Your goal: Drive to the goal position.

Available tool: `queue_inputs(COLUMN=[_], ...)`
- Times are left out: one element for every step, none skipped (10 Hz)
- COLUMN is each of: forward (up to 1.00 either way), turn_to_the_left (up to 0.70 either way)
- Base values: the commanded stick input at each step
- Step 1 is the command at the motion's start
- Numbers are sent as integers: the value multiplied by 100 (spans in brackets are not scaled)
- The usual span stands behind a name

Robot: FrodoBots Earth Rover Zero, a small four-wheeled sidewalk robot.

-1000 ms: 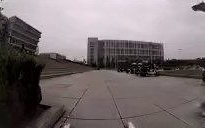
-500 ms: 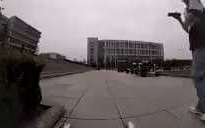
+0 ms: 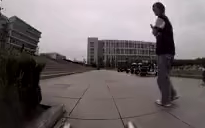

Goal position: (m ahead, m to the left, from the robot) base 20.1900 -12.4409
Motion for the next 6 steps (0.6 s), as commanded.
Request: queue_inputs(forward=[0,0,1,2,2,0], turn_to_the_left=[0,0,0,0,0,0])
